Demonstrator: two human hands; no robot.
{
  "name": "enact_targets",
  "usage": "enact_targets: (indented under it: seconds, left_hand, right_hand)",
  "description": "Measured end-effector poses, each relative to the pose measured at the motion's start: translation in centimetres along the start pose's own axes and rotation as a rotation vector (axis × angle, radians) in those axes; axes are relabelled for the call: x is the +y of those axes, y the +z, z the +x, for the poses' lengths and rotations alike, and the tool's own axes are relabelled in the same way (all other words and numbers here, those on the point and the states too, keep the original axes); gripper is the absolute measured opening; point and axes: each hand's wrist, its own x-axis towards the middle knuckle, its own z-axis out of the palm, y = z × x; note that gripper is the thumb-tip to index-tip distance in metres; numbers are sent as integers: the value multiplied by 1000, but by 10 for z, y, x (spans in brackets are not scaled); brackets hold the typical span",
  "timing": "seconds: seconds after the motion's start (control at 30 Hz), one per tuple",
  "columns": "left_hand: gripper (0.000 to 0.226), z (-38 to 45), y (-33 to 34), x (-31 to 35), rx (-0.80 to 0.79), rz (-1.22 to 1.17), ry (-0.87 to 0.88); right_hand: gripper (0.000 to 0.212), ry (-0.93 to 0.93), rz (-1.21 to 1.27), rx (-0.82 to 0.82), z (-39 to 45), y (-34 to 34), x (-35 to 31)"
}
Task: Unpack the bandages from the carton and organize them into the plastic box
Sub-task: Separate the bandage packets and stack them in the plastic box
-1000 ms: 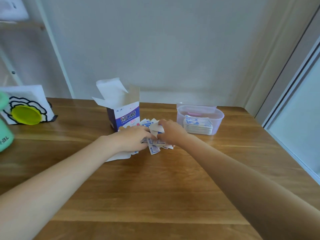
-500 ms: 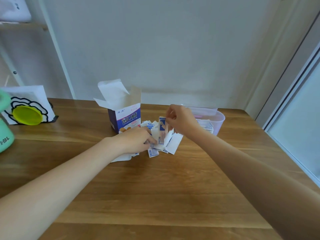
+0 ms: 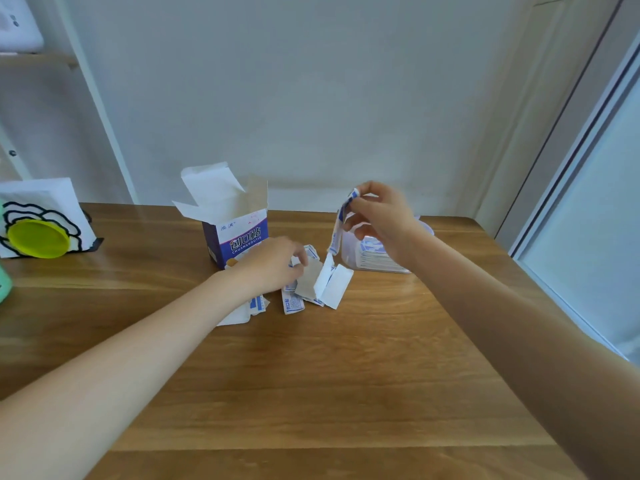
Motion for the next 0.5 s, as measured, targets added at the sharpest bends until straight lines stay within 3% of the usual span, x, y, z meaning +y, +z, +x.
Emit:
enact_targets:
  seconds: [0.1, 0.2, 0.3, 0.37, 0.5]
  left_hand:
    - [27, 9, 7, 15, -27, -139, -82]
    - [38, 13, 21, 28, -87, -44, -101]
    - [39, 13, 28, 37, -19, 25, -40]
    - [38, 14, 30, 38, 14, 106, -55]
    - [41, 15, 32, 44, -104, 267, -190]
  right_hand:
    - [24, -13, -291, -59, -4, -7, 7]
    - [15, -35, -779, -183, -14, -16, 25]
    - [6, -132, -1136, -277, -19, -24, 41]
    - [12, -150, -1186, -270, -17, -26, 44]
    - [32, -148, -1043, -220, -12, -23, 42]
